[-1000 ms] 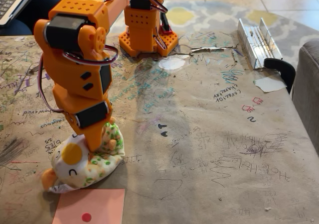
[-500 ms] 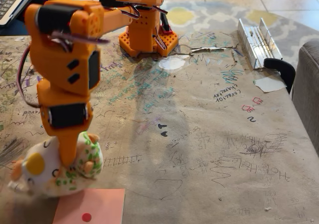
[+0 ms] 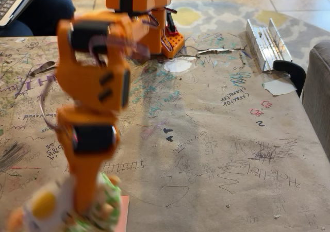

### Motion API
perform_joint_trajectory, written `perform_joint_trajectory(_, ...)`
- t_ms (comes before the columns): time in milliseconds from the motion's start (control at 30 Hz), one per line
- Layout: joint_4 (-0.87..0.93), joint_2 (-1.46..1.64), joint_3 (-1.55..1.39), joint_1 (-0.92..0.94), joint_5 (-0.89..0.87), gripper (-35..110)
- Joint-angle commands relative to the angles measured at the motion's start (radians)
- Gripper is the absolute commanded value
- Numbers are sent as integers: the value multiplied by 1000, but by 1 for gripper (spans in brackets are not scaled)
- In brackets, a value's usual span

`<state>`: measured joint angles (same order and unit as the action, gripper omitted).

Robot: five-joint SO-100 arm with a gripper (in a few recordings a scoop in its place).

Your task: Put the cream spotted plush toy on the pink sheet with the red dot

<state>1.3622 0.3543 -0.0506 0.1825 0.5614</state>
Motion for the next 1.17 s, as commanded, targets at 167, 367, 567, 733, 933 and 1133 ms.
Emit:
perform_joint_trajectory(167,204,35,597,26,28,47)
perform_joint_trajectory(367,396,258,540,48,-120,49)
perform_joint_trajectory(567,393,904,-270,104,-141,52)
perform_joint_trajectory(733,281,1459,-1215,120,-49,51)
perform_joint_trajectory(933,-51,2293,-2310,80,21,51)
perform_joint_trajectory(1133,-147,2819,-2787,-49,-23,55)
